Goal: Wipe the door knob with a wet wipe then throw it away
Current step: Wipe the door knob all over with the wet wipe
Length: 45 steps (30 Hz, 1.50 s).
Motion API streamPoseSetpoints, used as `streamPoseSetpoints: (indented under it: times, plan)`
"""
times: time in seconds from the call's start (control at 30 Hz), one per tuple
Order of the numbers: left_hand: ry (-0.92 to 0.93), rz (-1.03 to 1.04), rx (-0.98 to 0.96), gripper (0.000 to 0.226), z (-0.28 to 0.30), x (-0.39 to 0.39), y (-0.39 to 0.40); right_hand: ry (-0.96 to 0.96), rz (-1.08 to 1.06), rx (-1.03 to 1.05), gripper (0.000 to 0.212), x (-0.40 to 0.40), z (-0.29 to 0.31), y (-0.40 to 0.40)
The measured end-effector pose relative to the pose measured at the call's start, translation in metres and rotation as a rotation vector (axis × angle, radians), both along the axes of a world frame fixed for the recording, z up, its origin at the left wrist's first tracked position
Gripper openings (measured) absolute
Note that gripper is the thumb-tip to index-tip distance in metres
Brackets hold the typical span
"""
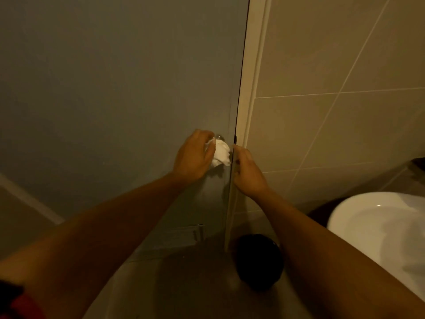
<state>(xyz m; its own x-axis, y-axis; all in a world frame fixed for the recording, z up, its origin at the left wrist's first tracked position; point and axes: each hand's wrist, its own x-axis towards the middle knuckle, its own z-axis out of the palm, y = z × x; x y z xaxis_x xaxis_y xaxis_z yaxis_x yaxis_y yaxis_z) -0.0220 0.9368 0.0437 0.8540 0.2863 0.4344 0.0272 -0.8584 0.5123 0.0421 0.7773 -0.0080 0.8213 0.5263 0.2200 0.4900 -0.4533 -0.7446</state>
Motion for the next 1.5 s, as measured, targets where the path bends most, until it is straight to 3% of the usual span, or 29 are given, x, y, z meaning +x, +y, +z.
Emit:
streamPoseSetpoints:
  times: [0.2,0.3,0.43,0.5,0.63,0.77,0.83,0.9,0.97,1.1,1.23,1.3,1.4,1.5]
  plan:
    - [0.243,0.053,0.017,0.047,-0.023,0.012,-0.018,-0.176,-0.052,-0.182,0.067,0.019,0.014,-0.026]
    - [0.271,0.061,-0.199,0.052,-0.033,0.021,-0.024,-0.392,0.019,-0.311,0.066,0.035,0.034,-0.031]
    - [0.157,0.096,-0.494,0.047,-0.042,0.036,-0.031,-0.707,0.109,-0.391,0.061,0.055,0.070,-0.028]
    - [0.006,0.158,-0.783,0.038,-0.039,0.043,-0.041,-0.852,0.154,-0.443,0.063,0.065,0.087,-0.025]
    - [-0.278,0.153,-1.594,0.034,-0.040,0.052,-0.057,-1.100,0.222,-0.570,0.073,0.086,0.114,-0.016]
    - [-0.576,0.002,-2.004,0.034,-0.050,0.059,-0.059,-1.264,0.290,-0.630,0.070,0.104,0.133,-0.007]
    - [-0.640,-0.008,-2.087,0.033,-0.050,0.060,-0.061,-1.319,0.318,-0.637,0.070,0.112,0.137,-0.006]
    - [-0.590,0.027,-2.011,0.034,-0.050,0.061,-0.059,-1.351,0.327,-0.618,0.068,0.116,0.136,-0.006]
    - [-0.420,0.099,-1.789,0.029,-0.046,0.058,-0.056,-1.383,0.320,-0.588,0.065,0.120,0.132,-0.005]
    - [-0.135,0.165,-1.150,0.025,-0.043,0.047,-0.050,-1.434,0.311,-0.560,0.061,0.124,0.129,-0.003]
    - [0.070,0.236,-0.329,0.030,-0.050,0.044,-0.043,-1.441,0.309,-0.567,0.061,0.126,0.127,-0.002]
    - [0.164,0.265,-0.224,0.043,-0.047,0.045,-0.043,-1.442,0.305,-0.570,0.061,0.127,0.127,-0.002]
    - [0.140,0.283,-0.311,0.070,-0.049,0.046,-0.041,-1.438,0.311,-0.562,0.061,0.128,0.127,-0.003]
    - [0.121,0.250,-0.171,0.045,-0.056,0.042,-0.043,-1.430,0.325,-0.554,0.061,0.128,0.126,-0.002]
